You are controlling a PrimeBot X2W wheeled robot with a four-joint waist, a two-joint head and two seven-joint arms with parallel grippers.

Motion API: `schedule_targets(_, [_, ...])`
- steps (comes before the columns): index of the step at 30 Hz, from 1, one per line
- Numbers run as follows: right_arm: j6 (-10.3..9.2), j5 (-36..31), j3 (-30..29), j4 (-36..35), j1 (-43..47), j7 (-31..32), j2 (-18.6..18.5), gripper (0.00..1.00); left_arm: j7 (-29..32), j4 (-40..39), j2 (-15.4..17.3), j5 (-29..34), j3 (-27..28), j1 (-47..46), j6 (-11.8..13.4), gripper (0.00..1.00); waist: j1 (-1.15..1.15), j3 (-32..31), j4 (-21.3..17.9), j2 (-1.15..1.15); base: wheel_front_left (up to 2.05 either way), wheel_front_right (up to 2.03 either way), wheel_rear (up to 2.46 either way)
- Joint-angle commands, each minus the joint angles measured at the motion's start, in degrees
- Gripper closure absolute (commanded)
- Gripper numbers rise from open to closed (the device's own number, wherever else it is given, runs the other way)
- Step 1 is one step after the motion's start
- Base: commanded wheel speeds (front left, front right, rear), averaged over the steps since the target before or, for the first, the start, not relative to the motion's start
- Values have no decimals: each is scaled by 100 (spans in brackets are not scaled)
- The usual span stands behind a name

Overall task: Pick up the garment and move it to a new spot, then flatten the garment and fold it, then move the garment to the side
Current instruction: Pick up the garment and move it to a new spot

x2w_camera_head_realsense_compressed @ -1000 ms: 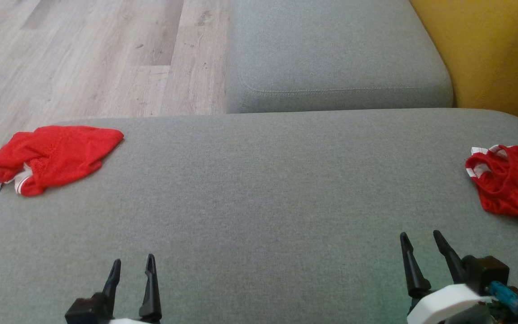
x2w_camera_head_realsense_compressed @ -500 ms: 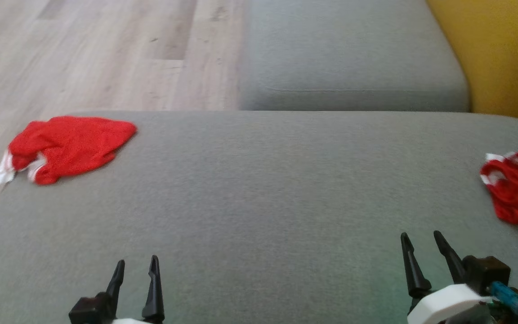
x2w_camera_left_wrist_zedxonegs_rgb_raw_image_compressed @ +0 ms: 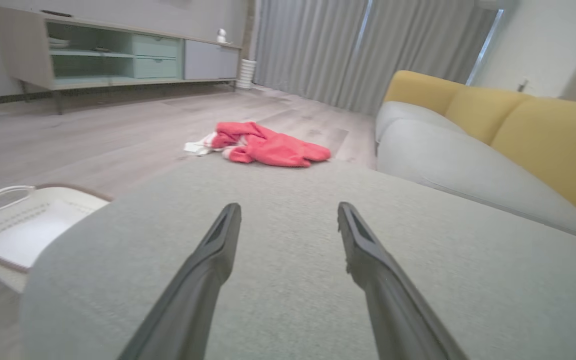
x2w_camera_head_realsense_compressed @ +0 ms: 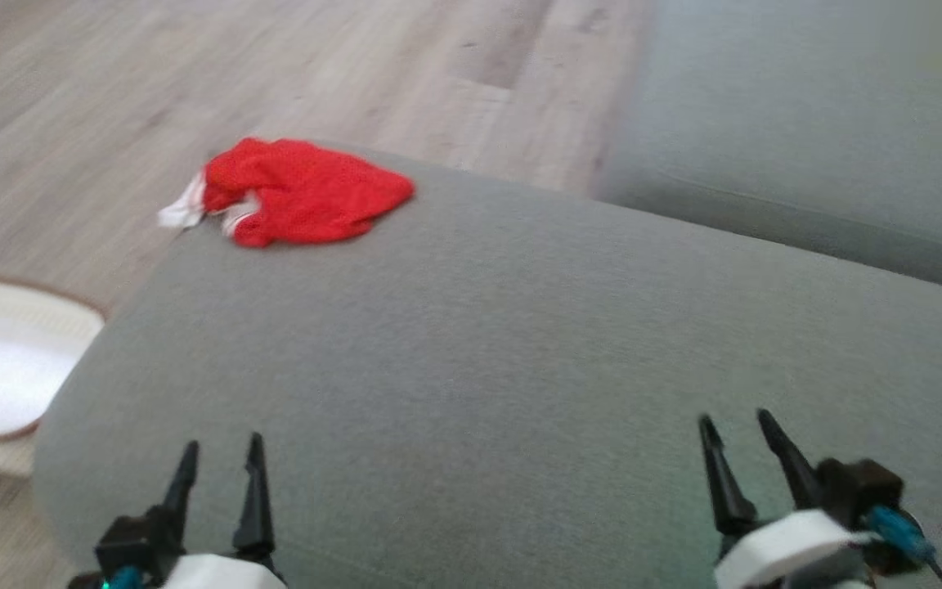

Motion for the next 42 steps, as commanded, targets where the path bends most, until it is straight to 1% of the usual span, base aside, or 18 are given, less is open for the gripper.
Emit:
schedule_targets(1, [37, 18, 215, -169, -473, -79, -35, 0, -68, -239, 124, 12, 305, -298, 82, 0, 0, 176, 362, 0, 0, 0, 0])
schedule_targets(7, [37, 44, 674, -21, -940, -60, -35, 0, -210, -556, 151, -28, 660, -20, 307, 0, 0, 382, 535, 0, 0, 0, 0])
schedule_targets(9, [37, 57, 764, 32, -1020, -68, -35, 0, -236, -622, 152, -32, 752, 67, 342, 0, 0, 409, 554, 0, 0, 0, 0])
schedule_targets(17, [37, 67, 874, 162, -1131, -124, -35, 0, -279, -757, 165, -12, 966, 304, 353, 0, 0, 463, 591, 0, 0, 0, 0])
schedule_targets(19, [37, 61, 847, 159, -1114, -134, -35, 0, -272, -757, 219, 6, 966, 329, 339, 0, 0, 477, 602, 0, 0, 0, 0])
schedule_targets(21, [37, 36, 777, 127, -1090, -132, -35, 0, -211, -743, 345, 34, 993, 287, 324, 0, 0, 496, 619, 0, 0, 0, 0])
schedule_targets(22, [37, 36, 777, 127, -1090, -132, -35, 0, -211, -743, 345, 34, 993, 287, 324, 0, 0, 496, 619, 0, 0, 0, 0])
schedule_targets(25, [37, -37, 597, 26, -1021, -112, -35, 0, -19, -755, 633, 81, 1058, 75, 254, 0, 0, 513, 640, 0, 0, 0, 0])
schedule_targets(27, [37, -73, 503, -109, -969, -52, -35, 0, 191, -791, 906, 138, 1100, -159, 175, 0, 0, 575, 595, 0, 0, 0, 0])
schedule_targets(31, [37, -387, 414, -580, -1104, 226, -35, 0, 490, -968, 1469, 228, 1402, -850, 102, 0, 0, 1008, 230, 0, 0, 0, 0])
schedule_targets(35, [37, -783, 329, -1095, -1341, 572, -35, 0, 801, -920, 1973, 212, 1683, -1875, -147, 0, 0, 1533, -165, 0, 0, 0, 0])
schedule_targets(38, [37, -991, 274, -1438, -1513, 800, -35, 0, 1094, -616, 2157, 34, 1848, -2722, -341, 0, 0, 1933, -429, 0, 0, 0, 0])
schedule_targets(42, [37, -1177, 268, -1856, -1715, 1063, -35, 0, 1619, 249, 2300, -187, 1927, -3762, -511, 0, 0, 2467, -771, 0, 0, 0, 0])
